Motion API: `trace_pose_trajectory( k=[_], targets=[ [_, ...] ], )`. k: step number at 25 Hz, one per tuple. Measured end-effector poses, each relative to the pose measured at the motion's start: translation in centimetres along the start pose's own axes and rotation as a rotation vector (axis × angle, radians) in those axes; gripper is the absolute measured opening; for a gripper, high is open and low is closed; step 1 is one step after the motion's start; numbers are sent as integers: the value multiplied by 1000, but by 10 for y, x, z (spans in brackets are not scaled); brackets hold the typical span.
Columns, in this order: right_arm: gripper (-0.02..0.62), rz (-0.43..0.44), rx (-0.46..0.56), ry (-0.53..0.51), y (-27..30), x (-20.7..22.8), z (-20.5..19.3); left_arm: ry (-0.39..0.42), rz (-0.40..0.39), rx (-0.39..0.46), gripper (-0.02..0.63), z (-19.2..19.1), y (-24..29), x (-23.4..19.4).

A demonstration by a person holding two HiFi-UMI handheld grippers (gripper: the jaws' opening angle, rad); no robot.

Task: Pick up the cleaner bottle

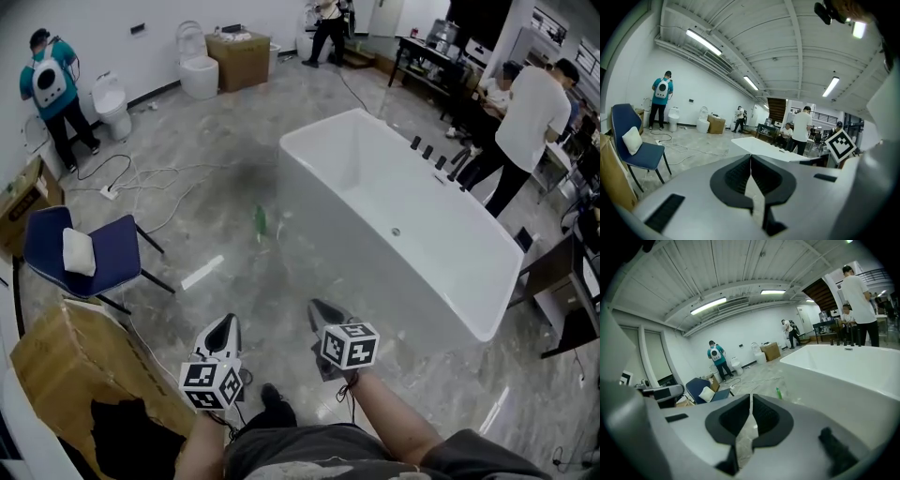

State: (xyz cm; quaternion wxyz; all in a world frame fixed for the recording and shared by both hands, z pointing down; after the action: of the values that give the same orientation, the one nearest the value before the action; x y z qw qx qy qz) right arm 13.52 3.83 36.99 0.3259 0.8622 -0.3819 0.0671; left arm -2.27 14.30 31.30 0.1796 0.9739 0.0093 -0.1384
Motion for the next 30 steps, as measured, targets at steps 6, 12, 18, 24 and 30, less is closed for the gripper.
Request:
trace_pose_trajectory(
  k=[6,12,18,24,30],
  targets=[
    [32,-42,-18,-6,35,-1,19,-14,6,0,15,20,26,-46],
    [32,-77,-33,-14,64,0,26,-55,11,8,15,23,49,-87],
    [32,-84,-57,-6,98,17,32,-58,21,-18,15,24,78,-106],
    [32,-47,-67,7,157,34,54,-40,52,-54,15,31,119,-132],
    [32,-18,-115,-14,231,69,80,-47,74,-99,15,37,186,-153]
  ],
)
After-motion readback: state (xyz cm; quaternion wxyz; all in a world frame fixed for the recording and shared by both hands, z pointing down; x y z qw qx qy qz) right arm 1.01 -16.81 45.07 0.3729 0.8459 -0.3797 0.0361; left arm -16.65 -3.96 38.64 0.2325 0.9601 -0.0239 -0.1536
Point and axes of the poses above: the fingertips, and each gripper's own axes: y forward along the fingers, x to its right, z out of its top, the point moved 1 cm from there along -y, backward along the fingers, and after that the axes turned 3 degrees about -x, right-handed, at the moved point
